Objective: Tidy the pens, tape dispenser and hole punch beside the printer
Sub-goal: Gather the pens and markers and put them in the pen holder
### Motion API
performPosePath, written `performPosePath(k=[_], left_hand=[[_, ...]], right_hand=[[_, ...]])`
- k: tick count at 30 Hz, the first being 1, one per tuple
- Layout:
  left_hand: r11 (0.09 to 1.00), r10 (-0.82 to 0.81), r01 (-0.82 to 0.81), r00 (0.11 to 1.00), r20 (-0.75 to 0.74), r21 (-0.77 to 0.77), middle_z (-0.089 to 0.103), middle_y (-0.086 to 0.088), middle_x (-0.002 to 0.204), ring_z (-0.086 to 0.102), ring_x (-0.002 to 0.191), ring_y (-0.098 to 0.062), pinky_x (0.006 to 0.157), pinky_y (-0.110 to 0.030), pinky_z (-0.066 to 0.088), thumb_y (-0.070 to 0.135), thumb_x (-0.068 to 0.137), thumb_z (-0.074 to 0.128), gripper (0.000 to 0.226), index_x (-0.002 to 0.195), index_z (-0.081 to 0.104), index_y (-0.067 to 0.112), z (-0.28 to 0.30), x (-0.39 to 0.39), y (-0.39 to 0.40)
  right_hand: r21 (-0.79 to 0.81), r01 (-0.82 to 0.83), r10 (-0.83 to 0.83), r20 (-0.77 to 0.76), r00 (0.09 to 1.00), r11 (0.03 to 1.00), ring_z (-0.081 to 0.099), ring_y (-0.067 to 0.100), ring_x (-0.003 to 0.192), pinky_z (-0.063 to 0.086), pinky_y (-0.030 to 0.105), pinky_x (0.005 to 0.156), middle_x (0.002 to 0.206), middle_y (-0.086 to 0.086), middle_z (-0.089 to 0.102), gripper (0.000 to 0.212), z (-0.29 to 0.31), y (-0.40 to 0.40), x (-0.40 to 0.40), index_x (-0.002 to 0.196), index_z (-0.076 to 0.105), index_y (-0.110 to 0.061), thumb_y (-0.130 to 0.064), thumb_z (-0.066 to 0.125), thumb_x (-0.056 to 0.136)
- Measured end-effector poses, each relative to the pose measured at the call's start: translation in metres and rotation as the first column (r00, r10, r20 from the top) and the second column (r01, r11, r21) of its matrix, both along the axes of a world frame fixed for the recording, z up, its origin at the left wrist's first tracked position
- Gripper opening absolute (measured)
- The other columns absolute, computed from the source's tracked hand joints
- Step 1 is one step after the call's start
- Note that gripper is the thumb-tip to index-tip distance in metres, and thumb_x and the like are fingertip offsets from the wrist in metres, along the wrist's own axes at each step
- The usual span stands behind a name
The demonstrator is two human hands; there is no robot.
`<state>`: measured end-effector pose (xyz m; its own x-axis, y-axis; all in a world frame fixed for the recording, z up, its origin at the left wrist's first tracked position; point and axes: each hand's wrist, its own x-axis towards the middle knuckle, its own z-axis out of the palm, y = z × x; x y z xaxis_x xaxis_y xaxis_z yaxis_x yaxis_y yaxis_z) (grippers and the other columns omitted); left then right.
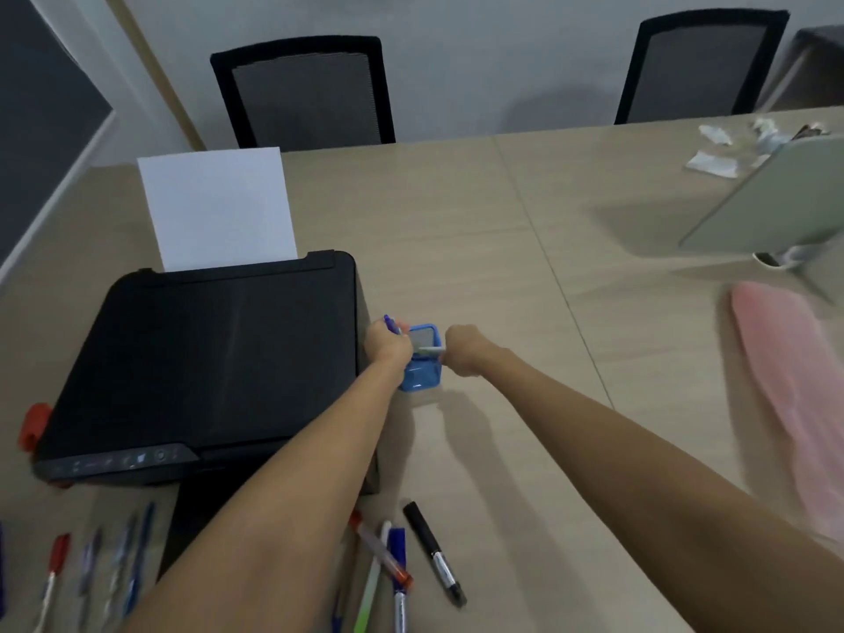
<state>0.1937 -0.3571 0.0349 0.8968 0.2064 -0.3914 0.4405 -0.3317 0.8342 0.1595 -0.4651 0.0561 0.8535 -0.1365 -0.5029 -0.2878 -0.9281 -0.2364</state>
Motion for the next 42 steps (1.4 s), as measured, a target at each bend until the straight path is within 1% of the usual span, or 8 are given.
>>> performPosePath(k=[4, 8, 11, 18, 23, 29, 34, 42], left_hand=[[0.998, -0.002, 0.001, 1.0, 0.006, 0.055, 0.058, -0.002, 0.088, 0.052, 0.081, -0.018, 0.07, -0.023, 0.039, 0.0, 0.089, 0.047, 0.02, 0.084, 0.061, 0.014, -0.006, 0.001, -0.003], [0.992, -0.035, 0.031, 0.999, 0.029, 0.123, 0.063, -0.006, 0.113, 0.058, 0.104, -0.024, 0.087, -0.027, 0.045, -0.006, 0.085, 0.05, 0.036, 0.112, 0.063, 0.014, 0.008, -0.002, 0.002], [0.982, -0.135, 0.123, 0.988, 0.078, 0.147, 0.052, -0.006, 0.143, 0.049, 0.131, -0.024, 0.099, -0.025, 0.04, -0.003, 0.088, 0.05, 0.051, 0.137, 0.049, 0.011, 0.034, -0.014, 0.01], [0.859, -0.507, 0.504, 0.81, 0.295, 0.091, 0.071, -0.004, 0.109, 0.068, 0.101, -0.013, 0.096, -0.029, 0.053, 0.005, 0.087, 0.06, 0.028, 0.114, 0.065, 0.01, 0.085, -0.123, 0.084], [0.705, -0.69, 0.702, 0.712, -0.127, 0.102, 0.071, -0.004, 0.079, 0.072, 0.073, -0.015, 0.073, -0.032, 0.062, 0.009, 0.09, 0.058, 0.016, 0.084, 0.065, 0.021, 0.047, -0.203, 0.164], [0.612, -0.578, 0.723, 0.685, -0.443, 0.32, 0.068, -0.013, 0.105, 0.066, 0.097, -0.028, 0.082, -0.033, 0.054, 0.006, 0.09, 0.047, 0.022, 0.096, 0.067, 0.004, -0.035, -0.237, 0.191], [0.62, -0.501, 0.663, 0.746, -0.439, 0.42, 0.06, -0.019, 0.122, 0.061, 0.111, -0.034, 0.092, -0.039, 0.052, 0.001, 0.091, 0.047, 0.028, 0.116, 0.058, 0.0, -0.077, -0.236, 0.182], [0.591, -0.462, 0.567, 0.821, -0.336, 0.574, 0.061, -0.021, 0.119, 0.064, 0.104, -0.034, 0.081, -0.039, 0.053, 0.001, 0.094, 0.039, 0.028, 0.115, 0.057, -0.003, -0.102, -0.235, 0.171]], right_hand=[[0.002, 0.013, -0.013, 0.034, 0.999, 1.0, 0.053, 0.029, 0.086, 0.036, 0.028, 0.057, 0.09, 0.011, 0.05, 0.034, -0.006, -0.002, 0.007, 0.063, 0.036, -0.012, -0.012, 0.054, 0.092], [0.107, 0.055, -0.066, 0.104, 0.992, 0.993, 0.059, 0.031, 0.089, 0.046, 0.035, 0.062, 0.079, 0.011, 0.06, 0.017, 0.0, -0.011, 0.003, 0.096, 0.061, 0.001, -0.015, 0.057, 0.091], [0.243, 0.155, -0.199, 0.167, 0.966, 0.958, 0.062, 0.039, 0.108, 0.052, 0.045, 0.09, 0.116, 0.024, 0.064, 0.037, 0.001, -0.018, -0.018, 0.123, 0.056, 0.003, -0.022, 0.056, 0.095], [0.348, 0.297, -0.362, 0.139, 0.922, 0.889, 0.068, 0.04, 0.093, 0.054, 0.042, 0.083, 0.096, 0.025, 0.072, 0.018, -0.034, -0.005, -0.122, 0.1, 0.068, 0.0, -0.009, 0.057, 0.089], [0.325, 0.162, -0.22, 0.152, 0.963, 0.932, 0.056, 0.021, 0.063, 0.038, 0.024, 0.064, 0.075, 0.013, 0.07, 0.012, -0.057, 0.063, -0.192, 0.088, 0.069, -0.007, -0.018, 0.064, 0.086], [0.258, -0.002, -0.051, 0.197, 0.979, 0.966, 0.061, 0.034, 0.092, 0.047, 0.033, 0.081, 0.1, 0.019, 0.06, 0.028, -0.078, 0.149, -0.193, 0.107, 0.065, -0.01, -0.032, 0.058, 0.09], [-0.071, -0.119, 0.128, 0.142, 0.982, 0.99, 0.052, 0.035, 0.109, 0.04, 0.038, 0.095, 0.117, 0.017, 0.058, 0.037, -0.101, 0.171, -0.19, 0.126, 0.056, -0.011, -0.032, 0.045, 0.097], [0.086, 0.124, -0.142, 0.239, 0.96, 0.988, 0.056, 0.037, 0.09, 0.043, 0.038, 0.071, 0.102, 0.018, 0.056, 0.015, -0.097, 0.119, -0.236, 0.104, 0.052, -0.001, -0.012, 0.051, 0.094]])
